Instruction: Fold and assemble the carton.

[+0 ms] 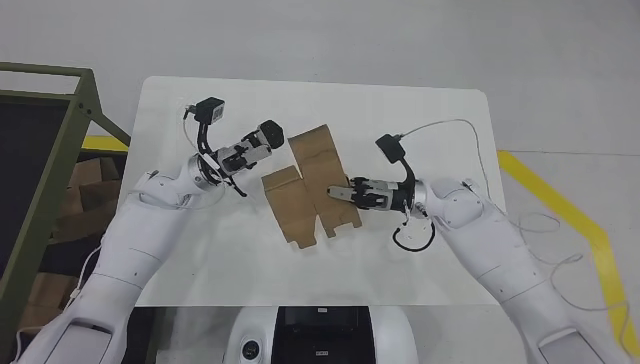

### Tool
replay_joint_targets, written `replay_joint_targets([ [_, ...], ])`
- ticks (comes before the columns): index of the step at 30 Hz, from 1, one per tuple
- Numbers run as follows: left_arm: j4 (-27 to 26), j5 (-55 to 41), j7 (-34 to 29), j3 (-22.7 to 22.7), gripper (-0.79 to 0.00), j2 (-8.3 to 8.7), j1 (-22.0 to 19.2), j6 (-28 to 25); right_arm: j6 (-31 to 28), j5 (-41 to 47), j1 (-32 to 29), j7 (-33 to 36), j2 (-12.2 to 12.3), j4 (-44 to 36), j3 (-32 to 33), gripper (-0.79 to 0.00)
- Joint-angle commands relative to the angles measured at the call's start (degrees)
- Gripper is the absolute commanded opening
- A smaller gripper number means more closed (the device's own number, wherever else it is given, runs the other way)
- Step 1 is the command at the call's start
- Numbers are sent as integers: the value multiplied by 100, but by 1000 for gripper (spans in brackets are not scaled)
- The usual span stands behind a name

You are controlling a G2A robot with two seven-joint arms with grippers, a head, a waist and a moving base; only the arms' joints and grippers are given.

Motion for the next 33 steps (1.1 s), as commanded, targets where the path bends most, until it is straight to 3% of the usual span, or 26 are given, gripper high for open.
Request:
replay_joint_targets([
  [1, 18, 68, 13, 77, 0, -2, -71, -7, -9, 145, 56, 148, -2, 40, -48, -785],
  [15, -197, 290, 13, 240, -15, 6, -114, -7, 91, 507, 315, 272, 42, 220, -387, -785],
  [19, -168, 314, 13, 268, -83, -4, -119, -7, 73, 554, 362, 254, 48, 258, -446, -785],
  [20, -163, 322, 13, 279, -145, -8, -124, -7, 77, 554, 374, 258, 49, 267, -463, -785],
  [24, -134, 331, 13, 326, -243, -23, -145, -7, 67, 580, 413, 248, 50, 284, -521, -785],
  [27, -116, 359, 13, 361, -391, -31, -159, -7, 69, 584, 444, 250, 50, 294, -574, -785],
  [33, -97, 374, 13, 407, -431, -38, -178, -7, 58, 607, 491, 239, 57, 342, -632, -785],
])
